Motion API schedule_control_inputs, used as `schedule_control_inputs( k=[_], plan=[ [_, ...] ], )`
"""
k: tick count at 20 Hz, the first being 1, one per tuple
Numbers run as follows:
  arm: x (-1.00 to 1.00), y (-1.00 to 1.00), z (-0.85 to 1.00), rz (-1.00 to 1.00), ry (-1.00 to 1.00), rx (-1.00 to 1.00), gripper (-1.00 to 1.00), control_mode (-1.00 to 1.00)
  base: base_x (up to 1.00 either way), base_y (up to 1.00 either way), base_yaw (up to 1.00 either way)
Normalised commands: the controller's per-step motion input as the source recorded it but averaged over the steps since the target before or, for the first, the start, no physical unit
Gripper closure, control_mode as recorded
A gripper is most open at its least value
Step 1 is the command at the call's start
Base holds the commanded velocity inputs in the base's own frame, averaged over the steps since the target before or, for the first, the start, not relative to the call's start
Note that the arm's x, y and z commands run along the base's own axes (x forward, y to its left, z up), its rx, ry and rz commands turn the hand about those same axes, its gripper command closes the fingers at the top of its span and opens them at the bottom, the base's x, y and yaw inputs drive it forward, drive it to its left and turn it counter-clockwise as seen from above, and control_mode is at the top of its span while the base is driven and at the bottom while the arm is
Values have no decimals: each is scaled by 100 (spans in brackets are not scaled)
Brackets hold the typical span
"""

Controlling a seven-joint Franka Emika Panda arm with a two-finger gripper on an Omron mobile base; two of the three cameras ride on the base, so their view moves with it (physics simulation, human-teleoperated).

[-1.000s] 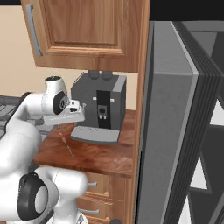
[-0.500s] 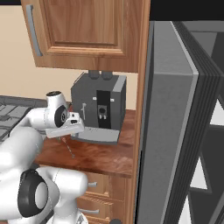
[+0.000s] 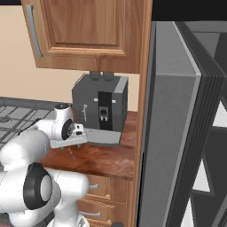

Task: Store the kebab skewer in the freezer for long-term storage. Close the freezer door after placing the cooked food.

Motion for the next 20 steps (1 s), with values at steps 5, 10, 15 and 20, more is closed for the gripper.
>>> schedule_control_inputs(
  k=[5, 10, 15, 20],
  plan=[
    [20, 0, -27, 1, 1, 0, -100, -100, 0, 0, 0],
    [6, 3, -45, 0, 0, 0, -100, -100, 0, 0, 0],
    [22, 7, -38, 0, 0, 0, -100, -100, 0, 0, 0],
    [14, 2, -25, 0, -1, 2, -100, -100, 0, 0, 0]
  ],
)
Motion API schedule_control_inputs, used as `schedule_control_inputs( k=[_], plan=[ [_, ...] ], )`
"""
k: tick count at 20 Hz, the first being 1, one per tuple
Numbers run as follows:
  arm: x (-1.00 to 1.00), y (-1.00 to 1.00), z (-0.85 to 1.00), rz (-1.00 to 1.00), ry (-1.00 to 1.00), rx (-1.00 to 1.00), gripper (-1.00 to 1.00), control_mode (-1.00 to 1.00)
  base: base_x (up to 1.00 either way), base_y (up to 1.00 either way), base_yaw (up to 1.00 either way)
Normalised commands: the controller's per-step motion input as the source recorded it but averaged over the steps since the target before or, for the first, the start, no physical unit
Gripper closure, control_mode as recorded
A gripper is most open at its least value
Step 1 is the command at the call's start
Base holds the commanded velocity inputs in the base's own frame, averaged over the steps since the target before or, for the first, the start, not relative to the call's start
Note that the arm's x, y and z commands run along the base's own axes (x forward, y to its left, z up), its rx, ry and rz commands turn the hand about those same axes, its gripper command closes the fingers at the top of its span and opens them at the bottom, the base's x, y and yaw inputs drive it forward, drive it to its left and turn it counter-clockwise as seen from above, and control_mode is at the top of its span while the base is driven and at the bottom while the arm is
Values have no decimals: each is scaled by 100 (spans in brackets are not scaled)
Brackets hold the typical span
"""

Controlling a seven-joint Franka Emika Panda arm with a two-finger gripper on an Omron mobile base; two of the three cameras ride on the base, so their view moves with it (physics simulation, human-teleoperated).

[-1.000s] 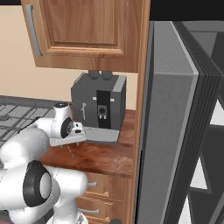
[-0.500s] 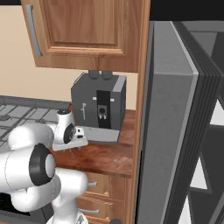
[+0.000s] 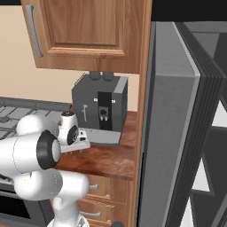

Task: Store the kebab skewer in the freezer for long-term storage. Close the freezer door after placing the cooked food.

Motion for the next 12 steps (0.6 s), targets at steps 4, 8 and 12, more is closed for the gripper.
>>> schedule_control_inputs(
  k=[4, 8, 12],
  plan=[
    [4, 9, -25, 0, -2, 5, -100, -100, 0, 0, 0],
    [0, 21, -29, 0, -4, 5, 100, -100, 0, 0, 0],
    [0, 20, -24, 0, -3, 5, 100, -100, 0, 0, 0]
  ],
)
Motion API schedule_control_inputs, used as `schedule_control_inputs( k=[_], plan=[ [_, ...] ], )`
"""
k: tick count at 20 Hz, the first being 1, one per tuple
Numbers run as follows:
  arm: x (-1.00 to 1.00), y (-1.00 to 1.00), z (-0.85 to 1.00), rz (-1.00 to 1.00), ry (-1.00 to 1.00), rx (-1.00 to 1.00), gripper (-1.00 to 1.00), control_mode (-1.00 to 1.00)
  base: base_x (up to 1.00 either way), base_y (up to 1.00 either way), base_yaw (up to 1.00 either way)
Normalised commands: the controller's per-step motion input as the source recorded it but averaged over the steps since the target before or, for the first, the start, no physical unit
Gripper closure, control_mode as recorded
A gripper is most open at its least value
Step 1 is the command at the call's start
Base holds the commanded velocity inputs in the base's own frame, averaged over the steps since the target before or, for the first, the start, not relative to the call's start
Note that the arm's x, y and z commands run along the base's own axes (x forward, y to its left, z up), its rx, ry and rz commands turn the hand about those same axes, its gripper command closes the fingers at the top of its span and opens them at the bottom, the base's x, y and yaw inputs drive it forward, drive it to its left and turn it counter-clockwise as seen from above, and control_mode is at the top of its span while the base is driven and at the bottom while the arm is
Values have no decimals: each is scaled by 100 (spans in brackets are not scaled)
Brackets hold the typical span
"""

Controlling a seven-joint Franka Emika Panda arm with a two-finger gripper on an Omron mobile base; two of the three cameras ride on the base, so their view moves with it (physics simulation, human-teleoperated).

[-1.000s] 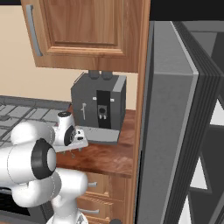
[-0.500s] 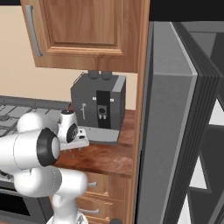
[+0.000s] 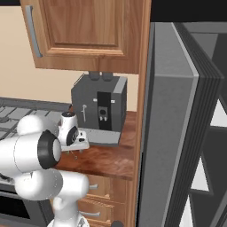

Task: Store the kebab skewer in the freezer for long-term storage. Close the freezer door after placing the cooked food.

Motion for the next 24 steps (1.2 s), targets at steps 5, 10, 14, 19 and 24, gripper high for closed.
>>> schedule_control_inputs(
  k=[5, 10, 14, 19, 24],
  plan=[
    [0, 6, -2, 0, 1, 0, 100, -100, 0, 0, 0],
    [-7, 45, 26, 0, 1, -10, 100, -100, 0, 0, 0],
    [-58, 36, 93, -1, -6, -16, 100, -100, 0, 0, 0],
    [-59, 12, 100, -3, -3, -24, 100, -100, 0, 0, 0],
    [-55, -16, 100, -23, 3, -4, 100, -100, 0, 0, 0]
  ],
)
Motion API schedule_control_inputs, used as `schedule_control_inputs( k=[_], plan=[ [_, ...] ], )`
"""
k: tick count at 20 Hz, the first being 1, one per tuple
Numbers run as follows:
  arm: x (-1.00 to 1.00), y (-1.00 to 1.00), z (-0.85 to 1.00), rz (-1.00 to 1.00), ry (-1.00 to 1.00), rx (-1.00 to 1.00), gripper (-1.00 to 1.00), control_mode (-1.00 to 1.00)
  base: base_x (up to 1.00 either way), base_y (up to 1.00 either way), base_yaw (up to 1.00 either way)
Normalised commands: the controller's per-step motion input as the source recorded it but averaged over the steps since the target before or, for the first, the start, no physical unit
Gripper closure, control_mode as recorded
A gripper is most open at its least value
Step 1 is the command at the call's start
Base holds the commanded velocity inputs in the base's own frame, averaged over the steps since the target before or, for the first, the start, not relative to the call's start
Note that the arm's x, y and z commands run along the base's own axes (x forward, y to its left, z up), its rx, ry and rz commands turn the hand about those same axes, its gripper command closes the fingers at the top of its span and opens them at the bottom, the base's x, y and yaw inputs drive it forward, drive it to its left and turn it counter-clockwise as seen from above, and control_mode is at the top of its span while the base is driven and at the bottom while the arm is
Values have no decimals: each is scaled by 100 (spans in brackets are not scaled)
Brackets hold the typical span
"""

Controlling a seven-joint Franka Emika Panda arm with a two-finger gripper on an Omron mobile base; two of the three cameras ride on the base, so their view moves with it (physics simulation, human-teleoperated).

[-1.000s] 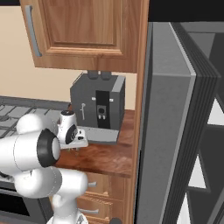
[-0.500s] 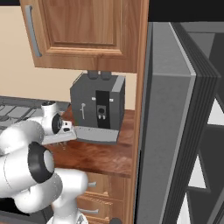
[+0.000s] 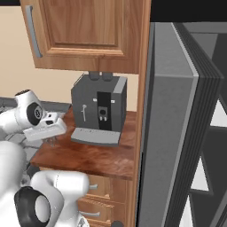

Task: Store the kebab skewer in the freezer for long-term storage. Close the freezer door after placing the cooked food.

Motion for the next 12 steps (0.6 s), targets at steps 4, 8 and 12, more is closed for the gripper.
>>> schedule_control_inputs(
  k=[4, 8, 12],
  plan=[
    [-52, -51, 100, -27, 8, 0, 100, -100, 0, 0, 0],
    [-61, -64, 99, -25, 3, 1, 100, -100, 0, 0, 0],
    [-73, -59, 76, -27, 0, 2, 100, -100, 0, 0, 0]
  ],
)
